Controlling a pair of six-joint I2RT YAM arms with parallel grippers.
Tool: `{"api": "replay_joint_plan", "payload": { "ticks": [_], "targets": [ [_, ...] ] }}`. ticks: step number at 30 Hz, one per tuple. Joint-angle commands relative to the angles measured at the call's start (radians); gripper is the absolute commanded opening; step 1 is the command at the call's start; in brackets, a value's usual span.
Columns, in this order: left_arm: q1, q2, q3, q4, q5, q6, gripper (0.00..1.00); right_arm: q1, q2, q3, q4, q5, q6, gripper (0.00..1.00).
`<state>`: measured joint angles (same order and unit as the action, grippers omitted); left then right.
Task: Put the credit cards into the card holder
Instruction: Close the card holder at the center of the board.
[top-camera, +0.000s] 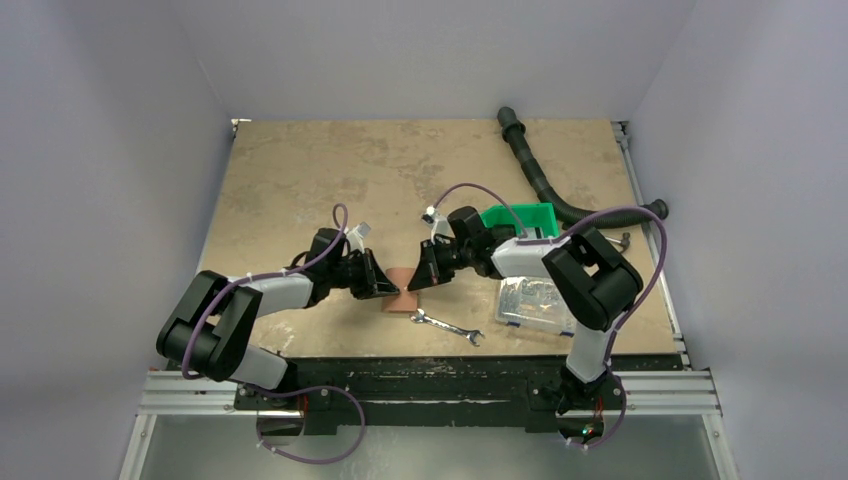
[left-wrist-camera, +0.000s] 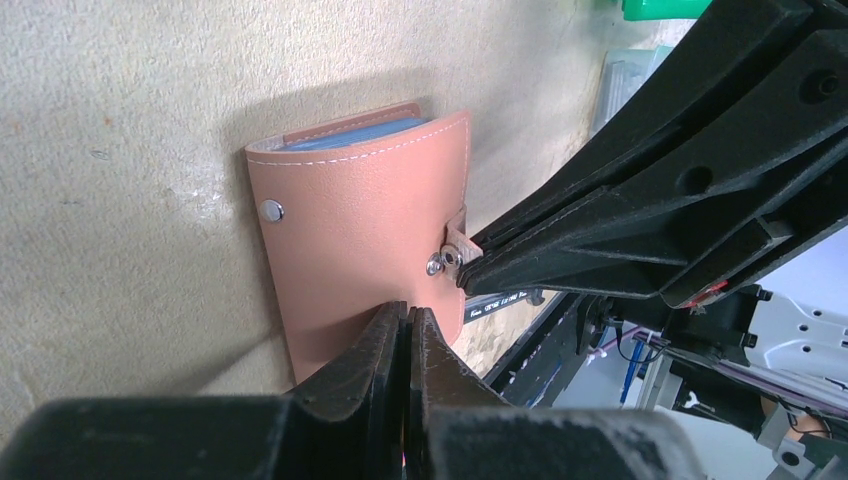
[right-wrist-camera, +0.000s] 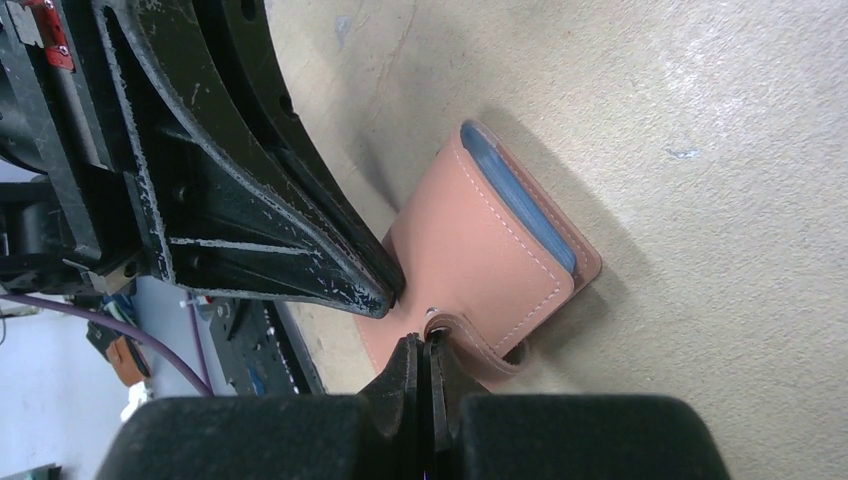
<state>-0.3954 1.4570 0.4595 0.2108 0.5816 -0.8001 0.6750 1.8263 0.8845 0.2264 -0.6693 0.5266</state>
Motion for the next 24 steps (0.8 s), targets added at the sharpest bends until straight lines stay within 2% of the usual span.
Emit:
{"api": "replay_joint_plan", "payload": {
  "ticks": [1,7,16,24],
  "targets": [
    [-0.036,0.052,-0.045,-0.088,-0.060,0.056,0.00,0.008,0.032,0.040,0.022,-0.024,-0.023,0.00],
    [-0.036,0.052,-0.048,-0.086,-0.059,0.058,0.00,0.009,0.059,0.071,-0.055,-0.021,-0.091,0.00],
    [-0.036,0.048,-0.052,-0.084,-0.060,0.056,0.00,0.010,0.067,0.135,-0.224,0.092,-0.221,0.00],
    [-0.036,0.049,-0.050,-0.080,-0.061,0.052,0.00,0.018,0.115,0.207,-0.341,0.121,-0.303,0.00]
  ]
}}
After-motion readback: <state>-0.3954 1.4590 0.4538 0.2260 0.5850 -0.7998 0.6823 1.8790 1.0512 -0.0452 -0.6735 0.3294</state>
